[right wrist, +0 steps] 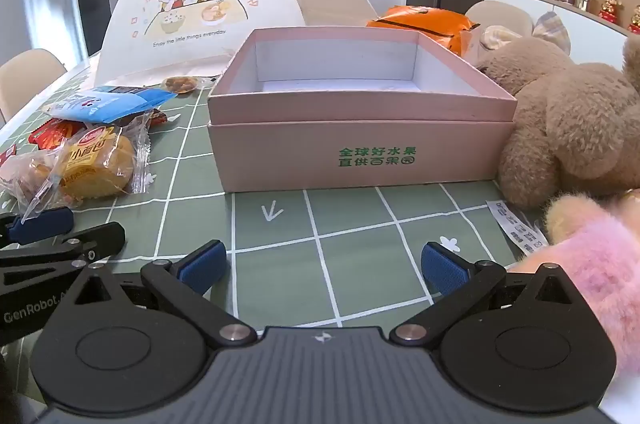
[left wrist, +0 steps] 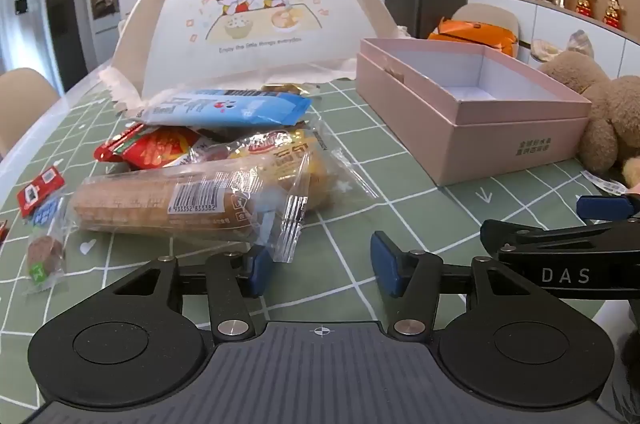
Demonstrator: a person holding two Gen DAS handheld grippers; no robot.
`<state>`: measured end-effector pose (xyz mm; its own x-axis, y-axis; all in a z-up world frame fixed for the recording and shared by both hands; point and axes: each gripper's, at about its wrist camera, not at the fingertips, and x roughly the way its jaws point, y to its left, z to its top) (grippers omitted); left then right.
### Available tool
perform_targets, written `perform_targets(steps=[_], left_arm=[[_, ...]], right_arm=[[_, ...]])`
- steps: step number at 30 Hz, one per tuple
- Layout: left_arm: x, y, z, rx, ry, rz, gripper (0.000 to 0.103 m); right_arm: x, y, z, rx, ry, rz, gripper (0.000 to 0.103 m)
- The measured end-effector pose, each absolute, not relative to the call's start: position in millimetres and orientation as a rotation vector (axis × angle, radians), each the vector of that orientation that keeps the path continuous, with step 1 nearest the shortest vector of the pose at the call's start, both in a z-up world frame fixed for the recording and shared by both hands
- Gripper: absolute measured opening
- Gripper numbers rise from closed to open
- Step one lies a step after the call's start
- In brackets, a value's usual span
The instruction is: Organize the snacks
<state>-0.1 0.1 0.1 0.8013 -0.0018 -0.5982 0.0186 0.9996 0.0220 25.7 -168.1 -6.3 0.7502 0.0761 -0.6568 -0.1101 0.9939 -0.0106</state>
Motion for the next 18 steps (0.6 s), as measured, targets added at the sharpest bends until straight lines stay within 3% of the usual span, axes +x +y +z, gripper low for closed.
perform_targets(steps=[18], left_arm=[[0.2, 0.8, 0.2, 0.027, 0.641, -0.011, 0.059]], right_arm=[[25.7, -168.5, -6.1, -0.036, 0.703, 0.107, 0.103]])
